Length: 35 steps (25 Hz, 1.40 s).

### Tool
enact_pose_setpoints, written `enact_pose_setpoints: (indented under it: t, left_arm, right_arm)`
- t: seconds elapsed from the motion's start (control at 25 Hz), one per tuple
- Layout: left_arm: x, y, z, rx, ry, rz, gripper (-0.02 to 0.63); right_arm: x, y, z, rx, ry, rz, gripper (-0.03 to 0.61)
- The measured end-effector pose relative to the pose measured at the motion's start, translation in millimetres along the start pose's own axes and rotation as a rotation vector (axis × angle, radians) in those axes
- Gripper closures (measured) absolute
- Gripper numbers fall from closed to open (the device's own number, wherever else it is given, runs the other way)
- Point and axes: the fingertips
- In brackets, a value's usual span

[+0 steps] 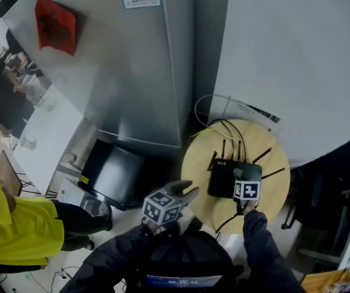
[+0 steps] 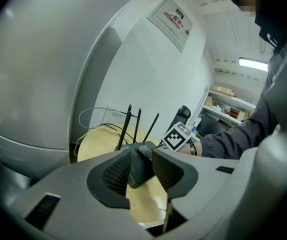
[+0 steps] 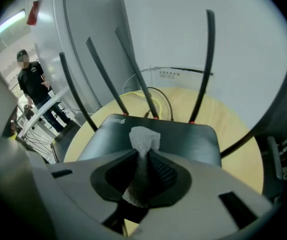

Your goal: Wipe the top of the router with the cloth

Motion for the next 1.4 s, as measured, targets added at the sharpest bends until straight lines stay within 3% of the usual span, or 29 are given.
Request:
enact_pose_setpoints:
  t: [0.4,0.84,1.04,1.4]
  left_arm:
    - [4,-4,0,-0.002,-0.002,0.005,0.485]
    - [5,-1,3,-0.004,-0.003,0.005,0.485]
    - [6,1,3,-0.005,-0.007,0.008,0.485]
    - [11,1,6,-0.009,-0.011,0.018,0.485]
  right_arm:
    - [65,17,19,-0.005,-0.066,0.060,0.491]
    - [91,29,20,0.026,-0.079,0.110,0.491]
    - [69,30,20,0.053,-0.089,0.070,0.491]
    - [-29,16,17,0.043,-0.016,-0.058,0.491]
Point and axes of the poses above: the fingertips, and each gripper's own axes: y backward along the fingers, x to its right, z out of its underside, and after that the axes turned 5 degrees about x, right-handed
